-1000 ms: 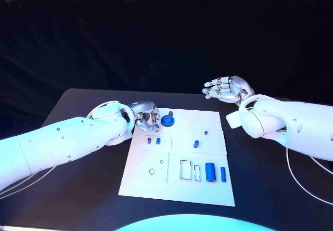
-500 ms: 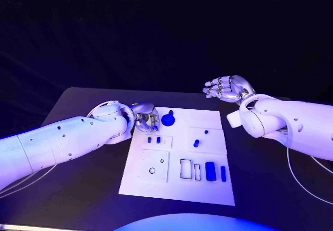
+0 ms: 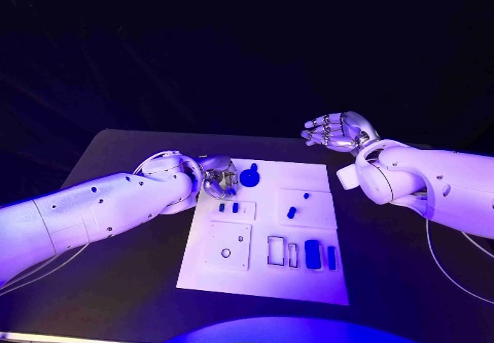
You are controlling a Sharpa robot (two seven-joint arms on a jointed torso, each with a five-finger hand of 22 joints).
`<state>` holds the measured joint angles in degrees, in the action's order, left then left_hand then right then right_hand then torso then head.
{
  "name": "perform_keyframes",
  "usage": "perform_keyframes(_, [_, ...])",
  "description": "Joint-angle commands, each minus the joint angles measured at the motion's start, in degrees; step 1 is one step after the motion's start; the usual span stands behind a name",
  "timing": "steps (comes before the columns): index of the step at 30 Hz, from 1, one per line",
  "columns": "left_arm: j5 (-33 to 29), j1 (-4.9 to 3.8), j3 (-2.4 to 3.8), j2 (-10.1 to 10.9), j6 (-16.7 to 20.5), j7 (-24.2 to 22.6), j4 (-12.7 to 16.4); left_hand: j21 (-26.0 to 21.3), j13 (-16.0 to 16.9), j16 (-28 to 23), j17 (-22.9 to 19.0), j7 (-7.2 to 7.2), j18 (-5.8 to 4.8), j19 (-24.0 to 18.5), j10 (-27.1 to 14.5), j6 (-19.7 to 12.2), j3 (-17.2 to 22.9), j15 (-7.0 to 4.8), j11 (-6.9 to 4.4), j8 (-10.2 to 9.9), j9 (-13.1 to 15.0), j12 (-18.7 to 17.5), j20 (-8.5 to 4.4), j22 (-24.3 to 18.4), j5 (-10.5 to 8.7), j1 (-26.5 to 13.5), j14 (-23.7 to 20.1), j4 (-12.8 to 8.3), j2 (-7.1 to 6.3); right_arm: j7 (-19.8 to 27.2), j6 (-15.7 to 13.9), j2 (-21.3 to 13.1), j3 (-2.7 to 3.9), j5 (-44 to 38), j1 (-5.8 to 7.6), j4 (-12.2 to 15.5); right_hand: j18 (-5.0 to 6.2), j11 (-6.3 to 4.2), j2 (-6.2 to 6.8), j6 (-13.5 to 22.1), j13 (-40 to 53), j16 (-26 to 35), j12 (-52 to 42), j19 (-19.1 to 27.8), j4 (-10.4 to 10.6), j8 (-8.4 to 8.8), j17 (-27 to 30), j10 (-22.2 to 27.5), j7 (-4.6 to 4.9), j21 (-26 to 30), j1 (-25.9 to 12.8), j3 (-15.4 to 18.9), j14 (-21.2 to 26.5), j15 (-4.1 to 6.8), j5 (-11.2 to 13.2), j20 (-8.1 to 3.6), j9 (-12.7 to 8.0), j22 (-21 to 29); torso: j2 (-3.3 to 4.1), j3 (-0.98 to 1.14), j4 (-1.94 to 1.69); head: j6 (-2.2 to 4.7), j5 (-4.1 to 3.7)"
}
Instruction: Assemble the parts on the task board
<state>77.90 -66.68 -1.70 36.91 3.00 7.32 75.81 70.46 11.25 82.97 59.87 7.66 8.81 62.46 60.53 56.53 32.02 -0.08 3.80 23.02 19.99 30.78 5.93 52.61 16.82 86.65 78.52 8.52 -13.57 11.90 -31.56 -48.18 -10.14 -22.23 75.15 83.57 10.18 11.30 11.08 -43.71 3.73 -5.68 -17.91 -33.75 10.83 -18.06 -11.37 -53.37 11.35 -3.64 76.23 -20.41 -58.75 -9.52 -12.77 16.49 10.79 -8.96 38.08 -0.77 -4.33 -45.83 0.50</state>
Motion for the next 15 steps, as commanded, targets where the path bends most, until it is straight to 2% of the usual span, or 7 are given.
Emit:
perform_keyframes(1, [0.18,0.17,-0.06,-0.24,-1.53,0.12,-0.06,-0.15,0.05,0.04,-0.04,0.02,-0.42,0.05,0.48,0.24,0.08,0.04,-0.12,0.02,0.08,-0.39,0.08,-0.06,0.23,-0.57,0.14,-0.39,-0.1,0.48,0.83,0.01,0.0,-0.49,-0.02,0.07,0.17,0.15,-0.44,-0.4,-0.05,0.38,0.22,-0.03,-0.14,0.28,0.1,-0.29,3.7,0.04,0.14,0.0,-0.35,0.06,0.13,0.16,-0.08,0.06,0.0,-0.02,0.02,0.02,-0.04])
perform_keyframes(8, [0.34,0.29,-0.09,-0.31,-2.22,0.54,-0.17,-0.09,0.06,0.02,-0.08,0.01,-0.45,0.13,0.51,0.23,0.13,0.03,-0.13,-0.03,0.09,-0.47,0.08,0.07,0.22,-0.56,0.12,-0.45,-0.08,0.48,0.78,-0.07,0.0,-0.49,-0.02,0.13,0.17,0.15,-0.44,-0.4,-0.05,0.38,0.22,-0.03,-0.14,0.28,0.1,-0.29,3.7,0.04,0.14,0.0,-0.35,0.06,0.13,0.16,-0.08,0.06,-0.01,0.01,-0.03,-0.01,-0.09])
perform_keyframes(15, [0.45,0.31,-0.1,-0.39,-2.32,0.77,-0.2,-0.18,0.07,-0.02,-0.21,0.01,-0.41,0.01,0.53,0.24,0.15,0.03,-0.14,-0.06,0.1,-0.52,0.08,-0.09,0.21,-0.55,0.06,-0.49,-0.08,0.48,0.76,-0.11,0.0,-0.49,-0.02,0.17,0.17,0.15,-0.44,-0.4,-0.05,0.38,0.22,-0.03,-0.14,0.28,0.1,-0.29,3.7,0.04,0.14,0.0,-0.35,0.06,0.13,0.16,-0.08,0.06,-0.02,-0.04,-0.03,0.05,-0.12])
